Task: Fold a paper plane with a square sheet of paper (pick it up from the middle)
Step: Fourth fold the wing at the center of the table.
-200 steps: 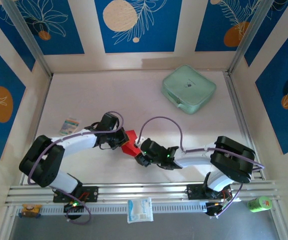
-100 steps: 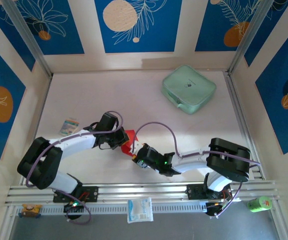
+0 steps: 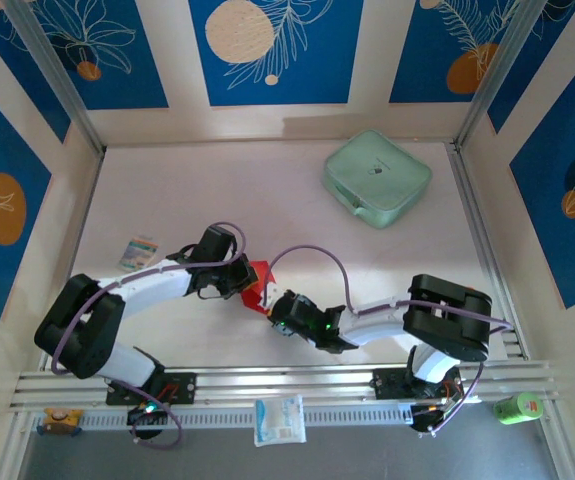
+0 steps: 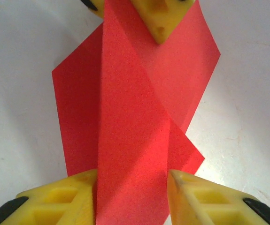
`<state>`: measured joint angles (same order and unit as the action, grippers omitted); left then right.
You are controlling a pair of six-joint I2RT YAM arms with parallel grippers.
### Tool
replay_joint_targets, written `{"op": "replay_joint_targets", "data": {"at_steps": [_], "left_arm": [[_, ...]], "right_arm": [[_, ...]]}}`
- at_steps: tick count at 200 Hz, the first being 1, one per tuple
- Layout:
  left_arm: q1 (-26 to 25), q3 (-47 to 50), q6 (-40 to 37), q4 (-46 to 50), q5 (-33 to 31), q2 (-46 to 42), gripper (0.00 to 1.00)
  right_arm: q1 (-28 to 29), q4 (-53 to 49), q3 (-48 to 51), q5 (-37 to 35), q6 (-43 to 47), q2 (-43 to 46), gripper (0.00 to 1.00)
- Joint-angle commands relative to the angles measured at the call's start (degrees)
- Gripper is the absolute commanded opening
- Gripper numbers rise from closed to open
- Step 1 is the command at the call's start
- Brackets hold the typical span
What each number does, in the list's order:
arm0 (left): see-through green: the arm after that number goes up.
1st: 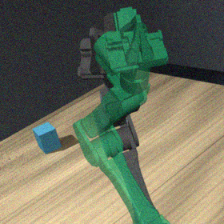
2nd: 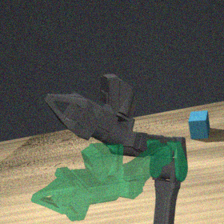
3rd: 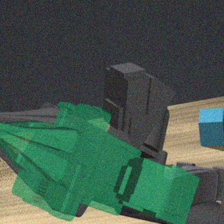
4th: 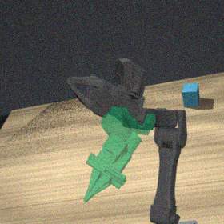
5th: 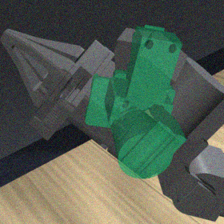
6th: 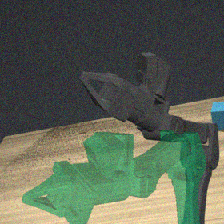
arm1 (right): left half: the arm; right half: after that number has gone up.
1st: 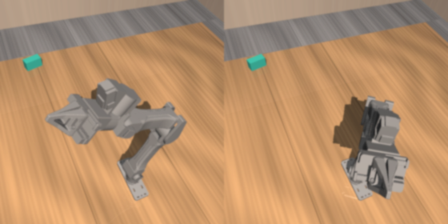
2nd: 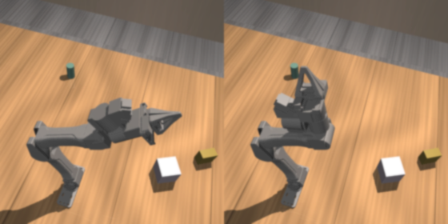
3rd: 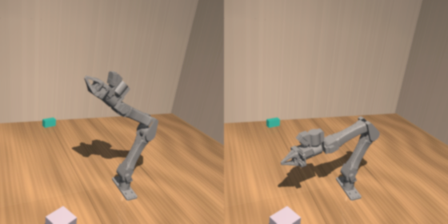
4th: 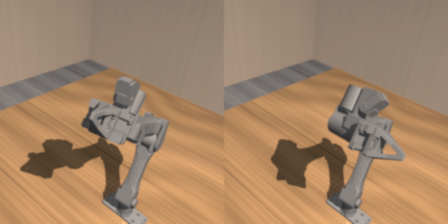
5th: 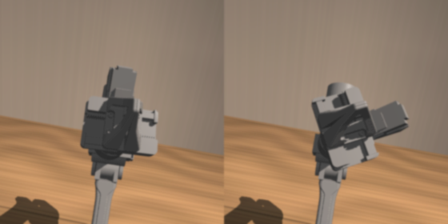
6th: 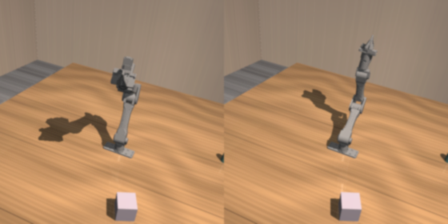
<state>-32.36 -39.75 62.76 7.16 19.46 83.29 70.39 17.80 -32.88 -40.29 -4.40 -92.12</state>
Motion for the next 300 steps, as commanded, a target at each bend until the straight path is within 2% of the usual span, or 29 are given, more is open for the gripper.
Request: {"op": "replay_joint_targets", "data": {"at_steps": [1, 24, 88, 121, 149, 166, 237, 266, 300], "left_arm": [[0.5, 0.2, 0.4, 1.7, 0.8, -0.9, 0.0], [0.5, 0.2, 0.3, 1.8, 0.8, -0.8, 0.0], [0.5, 0.3, 0.3, 1.8, 0.5, -0.7, 0.0], [0.5, 0.2, 0.2, 2.0, 0.4, -0.8, 0.0], [0.5, 0.2, 0.2, 2.2, 0.3, -0.8, 0.0], [0.6, 0.2, 0.2, 2.2, 0.2, -0.6, 0.0], [0.5, 0.1, 0.1, 2.0, 0.2, -0.3, 0.0], [0.5, 0.1, 0.2, 2.0, 0.1, -0.3, 0.0], [0.5, 0.0, 0.1, 2.1, 0.1, -0.2, 0.0]], "right_arm": [[0.0, 1.5, -1.0, -1.8, -0.1, -0.5, 0.36], [0.1, 1.8, -0.7, -1.5, -0.5, 0.3, 0.34], [0.0, 3.4, 0.4, 0.6, -0.9, 1.7, 0.37], [-0.2, 3.0, 0.1, 0.8, -1.5, 1.1, 0.31], [-0.2, 3.0, 0.2, 1.1, -1.7, 1.4, 0.3], [-0.3, 3.1, 0.3, 1.9, -1.9, 1.6, 0.25], [-0.6, 2.3, 0.0, 2.5, -3.0, 2.5, 0.29], [-0.7, 2.4, 0.5, 3.1, -3.3, 2.7, 0.27], [-0.8, 2.1, 0.4, 4.4, -3.9, 2.6, 0.19]]}}
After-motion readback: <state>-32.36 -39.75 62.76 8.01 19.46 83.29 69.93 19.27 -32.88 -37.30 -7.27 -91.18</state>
